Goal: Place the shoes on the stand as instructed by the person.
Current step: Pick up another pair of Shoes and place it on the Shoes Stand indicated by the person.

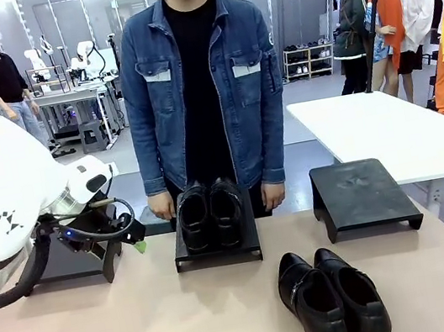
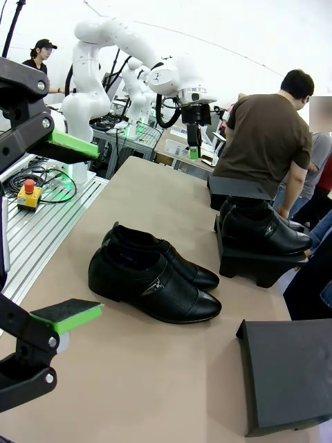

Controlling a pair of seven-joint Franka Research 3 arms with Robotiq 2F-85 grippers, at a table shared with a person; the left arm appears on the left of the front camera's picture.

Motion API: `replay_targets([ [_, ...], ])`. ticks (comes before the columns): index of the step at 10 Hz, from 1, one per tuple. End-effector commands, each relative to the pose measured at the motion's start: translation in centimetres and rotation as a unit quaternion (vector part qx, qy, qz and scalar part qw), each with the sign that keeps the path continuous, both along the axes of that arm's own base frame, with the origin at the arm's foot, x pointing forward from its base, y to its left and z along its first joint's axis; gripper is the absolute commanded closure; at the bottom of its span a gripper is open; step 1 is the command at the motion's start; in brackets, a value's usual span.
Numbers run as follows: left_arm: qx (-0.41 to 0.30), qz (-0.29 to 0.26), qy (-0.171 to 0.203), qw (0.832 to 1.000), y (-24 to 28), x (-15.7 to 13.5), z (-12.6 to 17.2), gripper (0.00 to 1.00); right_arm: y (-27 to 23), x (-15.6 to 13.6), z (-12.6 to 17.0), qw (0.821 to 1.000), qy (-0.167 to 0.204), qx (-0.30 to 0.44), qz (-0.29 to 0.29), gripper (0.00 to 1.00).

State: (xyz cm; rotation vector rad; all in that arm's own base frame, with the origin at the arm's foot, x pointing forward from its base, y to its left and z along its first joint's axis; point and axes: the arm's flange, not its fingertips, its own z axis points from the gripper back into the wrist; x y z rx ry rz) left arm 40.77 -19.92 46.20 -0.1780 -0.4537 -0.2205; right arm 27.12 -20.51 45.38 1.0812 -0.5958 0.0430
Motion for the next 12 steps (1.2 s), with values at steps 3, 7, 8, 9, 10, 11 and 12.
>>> replay_targets([
  [3, 0.016, -0.004, 0.005, 1.0, -0.3, 0.9, 0.4, 0.0, 0.0, 0.0, 0.1, 1.0, -0.011, 0.005, 0.0, 0.0],
  [7, 0.016, -0.004, 0.005, 1.0, -0.3, 0.9, 0.4, 0.0, 0.0, 0.0, 0.1, 1.0, -0.011, 0.005, 0.0, 0.0],
  [8, 0.002, -0.001, 0.001, 1.0, -0.3, 0.5, 0.1, 0.0, 0.0, 0.0, 0.1, 1.0, -0.011, 0.005, 0.0, 0.0],
  [9, -0.036, -0.026, 0.061, 0.997, 2.1, 0.4, 2.8, 0.0, 0.0, 0.0, 0.1, 1.0, -0.011, 0.005, 0.0, 0.0],
  [10, -0.08, -0.034, 0.109, 0.99, 6.0, -0.2, 5.5, 0.0, 0.0, 0.0, 0.1, 1.0, -0.011, 0.005, 0.0, 0.0],
  [11, -0.123, -0.046, 0.136, 0.982, 10.5, -1.2, 7.5, 0.0, 0.0, 0.0, 0.1, 1.0, -0.011, 0.005, 0.0, 0.0],
  [12, -0.17, -0.053, 0.148, 0.973, 15.0, -2.6, 8.7, 0.0, 0.0, 0.0, 0.1, 1.0, -0.011, 0.005, 0.0, 0.0],
])
